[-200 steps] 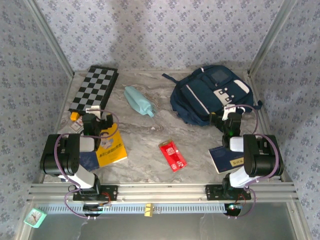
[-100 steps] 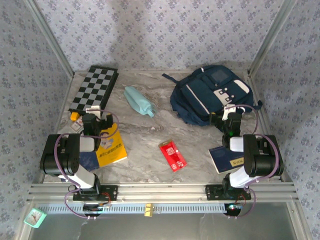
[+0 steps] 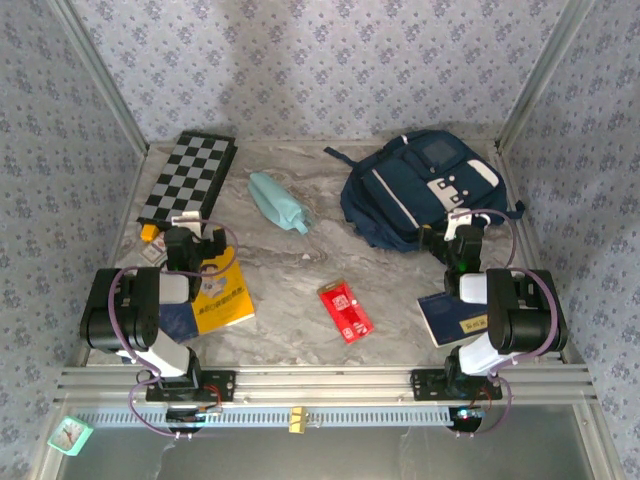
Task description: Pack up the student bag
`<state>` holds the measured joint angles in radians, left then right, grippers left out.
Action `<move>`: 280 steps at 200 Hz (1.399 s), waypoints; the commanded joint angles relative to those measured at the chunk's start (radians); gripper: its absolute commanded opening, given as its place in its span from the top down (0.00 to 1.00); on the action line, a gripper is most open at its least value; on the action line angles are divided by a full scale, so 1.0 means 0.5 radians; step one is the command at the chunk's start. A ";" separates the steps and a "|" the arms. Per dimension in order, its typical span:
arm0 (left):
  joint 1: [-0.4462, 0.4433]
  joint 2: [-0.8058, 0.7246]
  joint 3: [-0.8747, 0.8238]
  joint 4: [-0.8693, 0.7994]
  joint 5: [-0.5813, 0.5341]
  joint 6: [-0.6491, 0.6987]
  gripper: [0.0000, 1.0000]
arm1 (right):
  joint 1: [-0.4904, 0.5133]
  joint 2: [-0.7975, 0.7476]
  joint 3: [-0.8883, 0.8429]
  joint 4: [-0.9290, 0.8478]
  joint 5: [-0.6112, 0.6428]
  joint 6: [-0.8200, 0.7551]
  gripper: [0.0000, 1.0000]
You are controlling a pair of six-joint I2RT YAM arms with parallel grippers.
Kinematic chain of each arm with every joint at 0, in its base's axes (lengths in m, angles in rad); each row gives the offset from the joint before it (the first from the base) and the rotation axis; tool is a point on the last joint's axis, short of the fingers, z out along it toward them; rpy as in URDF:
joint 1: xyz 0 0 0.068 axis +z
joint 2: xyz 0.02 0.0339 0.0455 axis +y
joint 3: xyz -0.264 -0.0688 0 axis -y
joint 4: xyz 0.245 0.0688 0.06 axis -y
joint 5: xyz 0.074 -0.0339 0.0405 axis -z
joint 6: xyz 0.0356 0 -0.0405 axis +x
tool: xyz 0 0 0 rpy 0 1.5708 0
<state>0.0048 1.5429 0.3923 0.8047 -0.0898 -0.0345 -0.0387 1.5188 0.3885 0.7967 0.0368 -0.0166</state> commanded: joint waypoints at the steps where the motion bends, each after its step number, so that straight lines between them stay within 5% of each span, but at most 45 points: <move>1: 0.008 -0.015 0.044 0.015 0.039 0.015 0.00 | 0.019 0.014 0.008 0.030 -0.029 -0.029 0.00; 86: 0.006 -0.034 0.049 -0.003 0.088 0.035 0.00 | 0.016 -0.035 0.001 0.006 -0.063 -0.040 0.00; 149: -0.010 -0.415 0.084 -0.443 0.106 -0.017 0.00 | 0.029 -0.416 0.068 -0.416 0.055 0.012 0.00; 203: -0.010 -0.877 0.122 -0.823 0.275 -0.264 0.00 | -0.108 -0.903 0.288 -1.073 -0.216 0.390 0.00; 225: -0.010 -1.087 0.185 -1.014 0.379 -0.382 0.00 | -0.189 -1.047 0.422 -1.506 -0.152 0.926 0.00; 280: 0.001 -1.296 0.265 -1.433 0.377 -0.976 0.00 | -0.374 -1.087 0.453 -1.894 -0.584 1.228 0.00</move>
<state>0.0040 0.9237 0.5133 0.2161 0.0708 -0.3725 -0.2245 0.9684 0.5831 0.0437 -0.1383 0.4831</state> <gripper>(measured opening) 0.998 0.998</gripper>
